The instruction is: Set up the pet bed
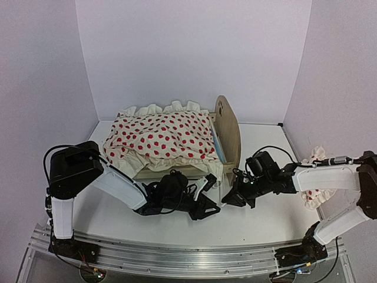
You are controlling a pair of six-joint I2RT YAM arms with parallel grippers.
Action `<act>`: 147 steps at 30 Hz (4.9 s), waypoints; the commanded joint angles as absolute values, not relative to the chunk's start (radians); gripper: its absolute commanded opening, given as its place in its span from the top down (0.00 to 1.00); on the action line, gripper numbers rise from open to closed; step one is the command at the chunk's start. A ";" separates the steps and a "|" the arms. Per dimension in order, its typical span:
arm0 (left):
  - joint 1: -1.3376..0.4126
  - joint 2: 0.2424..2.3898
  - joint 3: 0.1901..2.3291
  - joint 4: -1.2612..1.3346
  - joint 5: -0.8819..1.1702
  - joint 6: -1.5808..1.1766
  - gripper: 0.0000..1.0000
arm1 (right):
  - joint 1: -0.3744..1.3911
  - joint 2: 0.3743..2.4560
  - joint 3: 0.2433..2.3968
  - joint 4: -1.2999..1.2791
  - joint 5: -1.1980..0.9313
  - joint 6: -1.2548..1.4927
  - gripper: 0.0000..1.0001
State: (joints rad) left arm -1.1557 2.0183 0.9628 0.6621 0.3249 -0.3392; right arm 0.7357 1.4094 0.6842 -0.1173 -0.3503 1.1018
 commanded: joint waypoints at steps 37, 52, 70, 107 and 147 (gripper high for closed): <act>-1.166 2.050 1.029 0.730 0.327 -0.483 1.00 | 0.737 1.367 0.697 -0.152 -0.311 1.075 0.72; -1.053 1.867 0.981 0.436 0.304 -0.198 1.00 | 0.739 1.288 0.683 -0.199 0.049 0.659 0.62; -0.982 1.859 1.010 0.362 0.328 -0.081 1.00 | 0.834 1.755 0.578 0.758 0.256 0.011 0.56; -0.942 1.909 1.002 0.429 0.356 -0.051 1.00 | 0.792 1.484 0.667 0.092 -0.354 0.535 1.00; -1.028 2.015 1.030 0.364 0.399 -0.037 1.00 | 0.718 1.535 0.807 -0.420 0.062 0.677 0.60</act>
State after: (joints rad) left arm -1.0248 2.0186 1.0080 0.3789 0.3965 -0.0479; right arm 0.7350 1.6628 0.8285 -0.2577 -0.0789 0.7299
